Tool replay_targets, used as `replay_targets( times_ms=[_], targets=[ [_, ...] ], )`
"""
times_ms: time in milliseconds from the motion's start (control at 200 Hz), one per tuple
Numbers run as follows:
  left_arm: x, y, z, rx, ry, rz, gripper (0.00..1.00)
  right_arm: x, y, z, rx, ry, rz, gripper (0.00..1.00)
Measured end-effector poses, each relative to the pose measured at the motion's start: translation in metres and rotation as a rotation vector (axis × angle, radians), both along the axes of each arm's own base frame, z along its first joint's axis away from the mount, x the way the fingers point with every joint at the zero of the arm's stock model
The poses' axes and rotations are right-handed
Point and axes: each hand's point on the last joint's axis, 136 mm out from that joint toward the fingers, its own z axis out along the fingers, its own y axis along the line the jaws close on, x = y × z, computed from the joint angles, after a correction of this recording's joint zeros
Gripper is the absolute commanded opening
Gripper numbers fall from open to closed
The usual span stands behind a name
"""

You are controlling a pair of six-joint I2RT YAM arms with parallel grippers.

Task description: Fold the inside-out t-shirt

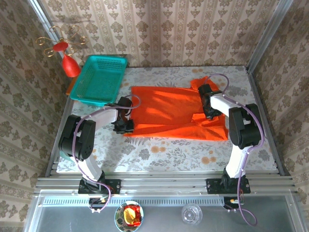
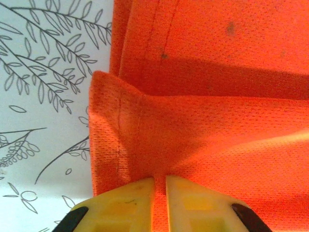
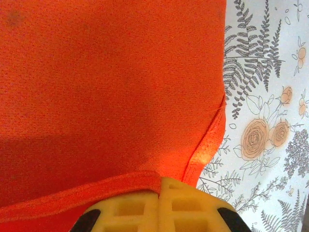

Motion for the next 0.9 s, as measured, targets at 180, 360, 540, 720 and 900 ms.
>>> replay_targets(
  times_ms=[180, 360, 540, 720, 900],
  targets=[
    [0.002, -0.001, 0.010, -0.011, -0.028, 0.004, 0.20, -0.001, -0.001, 0.021, 0.012, -0.058, -0.025, 0.41],
    [0.007, -0.002, 0.037, -0.036, -0.100, 0.008, 0.22, -0.009, 0.010, 0.062, 0.105, -0.161, -0.049, 0.42],
    [0.018, -0.002, 0.050, -0.031, -0.142, 0.011, 0.25, -0.019, 0.054, 0.061, 0.368, -0.161, -0.053, 0.35],
    [0.028, -0.005, 0.047, -0.017, -0.138, 0.002, 0.25, -0.032, 0.101, 0.031, 0.630, -0.071, -0.084, 0.17],
    [0.033, -0.005, 0.028, 0.011, -0.097, -0.011, 0.19, -0.025, 0.131, 0.008, 0.783, -0.015, -0.113, 0.11]
  ],
)
